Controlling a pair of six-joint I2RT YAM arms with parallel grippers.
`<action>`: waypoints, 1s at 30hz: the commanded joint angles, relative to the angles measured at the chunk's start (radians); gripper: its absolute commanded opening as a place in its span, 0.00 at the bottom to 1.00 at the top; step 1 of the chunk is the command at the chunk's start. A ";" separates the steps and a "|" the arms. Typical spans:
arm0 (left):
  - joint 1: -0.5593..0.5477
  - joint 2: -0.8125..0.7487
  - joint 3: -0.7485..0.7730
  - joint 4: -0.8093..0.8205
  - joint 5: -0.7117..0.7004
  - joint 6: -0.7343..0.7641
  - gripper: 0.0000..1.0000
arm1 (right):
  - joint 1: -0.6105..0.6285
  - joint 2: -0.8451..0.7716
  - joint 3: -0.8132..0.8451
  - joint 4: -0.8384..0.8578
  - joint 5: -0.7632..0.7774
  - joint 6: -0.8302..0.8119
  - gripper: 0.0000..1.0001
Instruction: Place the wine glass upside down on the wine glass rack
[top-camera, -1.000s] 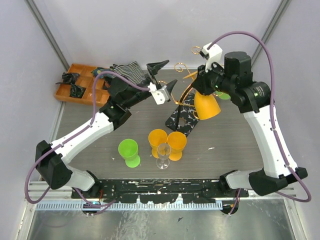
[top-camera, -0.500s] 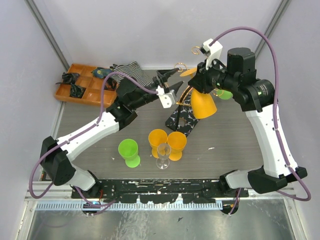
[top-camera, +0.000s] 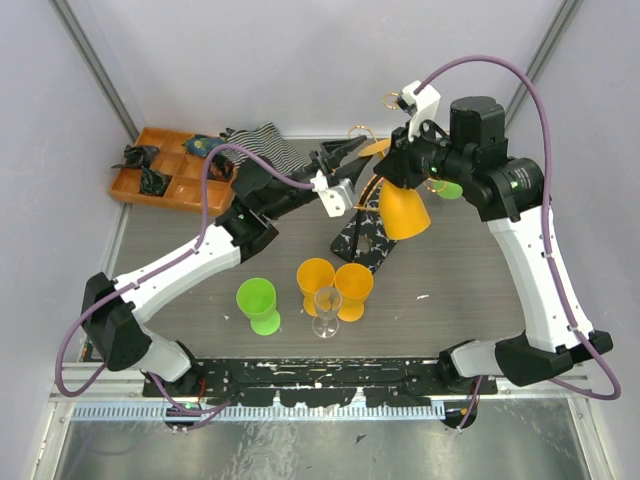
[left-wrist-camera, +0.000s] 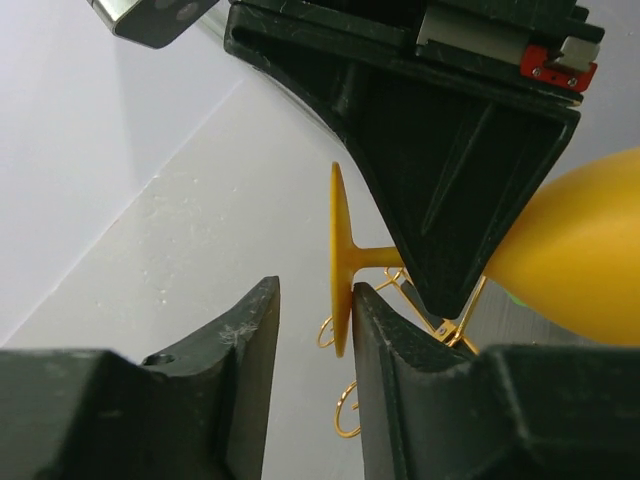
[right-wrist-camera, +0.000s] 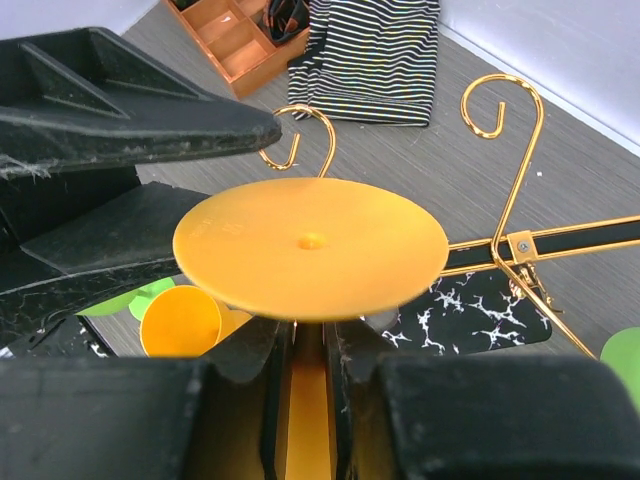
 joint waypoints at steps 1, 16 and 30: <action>-0.011 0.005 0.031 0.051 -0.021 -0.007 0.38 | 0.003 -0.005 0.000 0.037 -0.029 0.001 0.01; -0.035 0.013 0.020 0.040 -0.104 0.032 0.00 | 0.003 -0.057 -0.052 0.101 0.020 0.032 0.14; -0.039 -0.003 -0.025 0.145 -0.251 0.021 0.00 | 0.002 -0.174 -0.214 0.261 0.048 0.005 0.45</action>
